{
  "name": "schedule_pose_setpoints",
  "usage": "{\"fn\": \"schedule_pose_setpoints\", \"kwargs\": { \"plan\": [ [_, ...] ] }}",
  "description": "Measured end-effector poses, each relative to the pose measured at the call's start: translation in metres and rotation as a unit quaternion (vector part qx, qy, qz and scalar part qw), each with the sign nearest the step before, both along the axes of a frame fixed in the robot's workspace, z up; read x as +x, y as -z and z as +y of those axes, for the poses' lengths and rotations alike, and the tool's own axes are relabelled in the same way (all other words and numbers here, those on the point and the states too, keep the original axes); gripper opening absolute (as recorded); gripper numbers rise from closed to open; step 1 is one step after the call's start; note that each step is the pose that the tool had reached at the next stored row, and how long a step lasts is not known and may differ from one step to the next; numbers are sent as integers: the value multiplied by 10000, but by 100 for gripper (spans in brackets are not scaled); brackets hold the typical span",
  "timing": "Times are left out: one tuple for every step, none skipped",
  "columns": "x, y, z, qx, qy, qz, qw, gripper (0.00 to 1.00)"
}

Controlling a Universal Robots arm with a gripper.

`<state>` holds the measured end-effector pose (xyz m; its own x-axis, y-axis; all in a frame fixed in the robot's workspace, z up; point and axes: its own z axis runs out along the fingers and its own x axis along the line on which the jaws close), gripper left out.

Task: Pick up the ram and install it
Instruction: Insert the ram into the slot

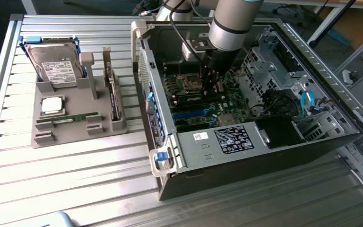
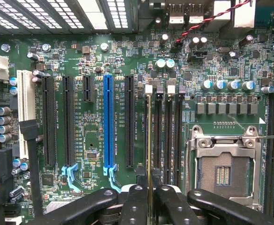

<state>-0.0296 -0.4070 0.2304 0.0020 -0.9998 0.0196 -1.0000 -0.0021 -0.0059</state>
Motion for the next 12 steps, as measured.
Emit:
{"fn": "schedule_pose_setpoints", "kwargs": {
  "plan": [
    [0,1,0,0,0,0,10000,13],
    [0,3,0,0,0,0,10000,13],
    [0,5,0,0,0,0,10000,13],
    [0,8,0,0,0,0,10000,13],
    [0,11,0,1,0,0,10000,13],
    [0,14,0,0,0,0,10000,13],
    [0,17,0,0,0,0,10000,13],
    [0,19,0,0,1,0,10000,13],
    [0,20,0,-1,1,0,10000,13],
    [1,21,0,0,1,0,10000,13],
    [1,21,0,-1,0,0,10000,13],
    [1,21,0,0,0,0,10000,13]
  ]
}}
